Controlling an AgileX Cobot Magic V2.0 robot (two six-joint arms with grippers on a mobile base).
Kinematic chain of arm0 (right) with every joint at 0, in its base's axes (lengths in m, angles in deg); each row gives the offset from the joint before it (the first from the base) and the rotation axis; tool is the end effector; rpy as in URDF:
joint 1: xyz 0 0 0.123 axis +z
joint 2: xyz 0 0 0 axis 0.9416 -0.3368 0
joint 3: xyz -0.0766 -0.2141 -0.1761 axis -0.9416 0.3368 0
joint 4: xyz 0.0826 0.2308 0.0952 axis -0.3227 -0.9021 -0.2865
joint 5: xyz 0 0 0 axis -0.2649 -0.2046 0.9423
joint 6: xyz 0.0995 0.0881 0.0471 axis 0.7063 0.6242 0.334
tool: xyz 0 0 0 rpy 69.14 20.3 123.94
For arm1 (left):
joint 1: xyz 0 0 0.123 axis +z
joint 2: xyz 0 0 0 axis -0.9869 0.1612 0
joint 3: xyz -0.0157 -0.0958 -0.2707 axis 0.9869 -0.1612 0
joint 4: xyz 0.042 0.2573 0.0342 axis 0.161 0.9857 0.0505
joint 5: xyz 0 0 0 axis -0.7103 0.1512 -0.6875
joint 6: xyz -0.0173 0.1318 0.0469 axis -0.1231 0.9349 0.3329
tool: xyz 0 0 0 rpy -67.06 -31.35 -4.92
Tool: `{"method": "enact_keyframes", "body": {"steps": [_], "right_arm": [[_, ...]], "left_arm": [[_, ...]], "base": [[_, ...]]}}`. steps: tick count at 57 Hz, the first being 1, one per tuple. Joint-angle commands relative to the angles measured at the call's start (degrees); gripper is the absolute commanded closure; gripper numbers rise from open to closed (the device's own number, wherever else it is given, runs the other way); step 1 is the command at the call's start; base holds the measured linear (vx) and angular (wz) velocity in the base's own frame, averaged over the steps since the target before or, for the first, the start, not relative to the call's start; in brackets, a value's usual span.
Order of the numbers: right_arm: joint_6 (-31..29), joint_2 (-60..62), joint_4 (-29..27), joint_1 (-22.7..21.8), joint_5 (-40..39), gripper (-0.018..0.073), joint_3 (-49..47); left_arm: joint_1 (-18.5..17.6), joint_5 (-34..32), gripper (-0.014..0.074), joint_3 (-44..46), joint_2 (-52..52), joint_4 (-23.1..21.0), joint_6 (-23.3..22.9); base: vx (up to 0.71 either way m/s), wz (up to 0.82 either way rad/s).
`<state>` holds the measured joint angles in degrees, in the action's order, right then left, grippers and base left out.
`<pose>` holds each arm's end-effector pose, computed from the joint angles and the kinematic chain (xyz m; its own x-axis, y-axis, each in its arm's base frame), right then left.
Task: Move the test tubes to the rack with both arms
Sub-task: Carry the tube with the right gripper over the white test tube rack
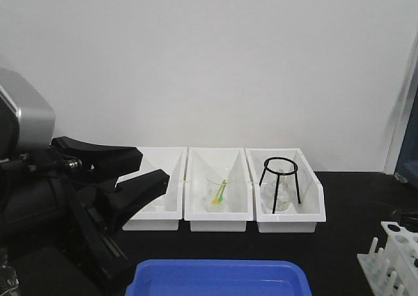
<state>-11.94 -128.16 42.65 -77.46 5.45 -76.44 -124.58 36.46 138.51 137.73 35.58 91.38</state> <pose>0.3531 -0.0763 0.2367 -0.2762 0.0793 -0.9578 0.3485 0.9370 -0.0229 0.2053 -0.2034 0.4034 -0.0296 0.1970 -0.9800 0.7238 0.6804 0.1149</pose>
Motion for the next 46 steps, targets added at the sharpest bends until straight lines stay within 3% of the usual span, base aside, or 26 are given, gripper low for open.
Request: {"method": "enact_keyframes", "body": {"steps": [1,22,34,46], "right_arm": [[2.14,2.01,4.22,-0.4,-4.88,0.0566,-1.62],[3.41,3.06,6.68,-0.4,-5.89,0.0566,-1.62],[7.8,0.71,7.57,-0.4,-8.96,0.0566,-1.62],[14.34,-0.94,16.31,-0.4,-10.21,0.0565,-1.62]], "left_arm": [[0.14,-4.39,0.023,2.28,-0.83,-0.21,-0.34],[0.14,-4.39,0.023,2.28,-0.83,-0.21,-0.34],[0.14,-4.33,0.023,2.28,-0.83,-0.21,-0.39],[0.14,-3.24,0.023,2.28,-0.83,-0.21,-0.39]], "base": [[0.0,0.0],[0.0,0.0],[0.0,0.0],[0.0,0.0]]}}
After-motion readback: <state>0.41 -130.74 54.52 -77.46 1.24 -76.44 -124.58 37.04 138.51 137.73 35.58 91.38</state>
